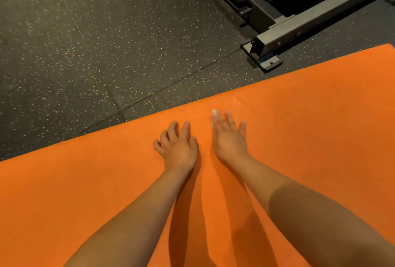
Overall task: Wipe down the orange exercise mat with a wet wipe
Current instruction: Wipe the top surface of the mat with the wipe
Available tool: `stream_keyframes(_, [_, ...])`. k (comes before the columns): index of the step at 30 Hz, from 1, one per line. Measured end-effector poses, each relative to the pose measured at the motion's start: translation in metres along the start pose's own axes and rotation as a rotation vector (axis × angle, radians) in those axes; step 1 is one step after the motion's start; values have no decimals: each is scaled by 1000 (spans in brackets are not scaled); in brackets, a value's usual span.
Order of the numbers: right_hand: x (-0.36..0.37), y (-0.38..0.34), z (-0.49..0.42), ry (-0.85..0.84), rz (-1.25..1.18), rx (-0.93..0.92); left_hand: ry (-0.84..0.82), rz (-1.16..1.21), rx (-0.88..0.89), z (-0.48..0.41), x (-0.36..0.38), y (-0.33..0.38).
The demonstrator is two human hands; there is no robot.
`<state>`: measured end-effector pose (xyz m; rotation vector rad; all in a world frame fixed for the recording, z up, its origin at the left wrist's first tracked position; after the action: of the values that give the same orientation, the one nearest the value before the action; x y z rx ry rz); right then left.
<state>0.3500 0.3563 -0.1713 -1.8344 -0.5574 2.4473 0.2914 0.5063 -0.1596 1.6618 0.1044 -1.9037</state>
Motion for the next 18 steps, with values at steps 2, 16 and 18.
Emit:
stream_keyframes(2, [-4,0,-8,28,-58,144,-52,44,-70,-8,3,7])
stream_keyframes(16, [-11,-21,-49,6,-114,121,-151,48,-81,-18,16,11])
stream_keyframes(18, [-8,-38,-49,-59,-88,-40,-165,43,-68,-20,15,11])
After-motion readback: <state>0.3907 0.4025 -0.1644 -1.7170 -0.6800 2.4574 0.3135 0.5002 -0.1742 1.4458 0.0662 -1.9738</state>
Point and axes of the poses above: each hand's wrist, its own z-axis away from the middle knuckle, its own x-axis out of the palm, y = z × x, the point moved 3 cm from there along -z, towards the middle knuckle, and after that the axes turned 1 degree about y, right-handed, at the moved point
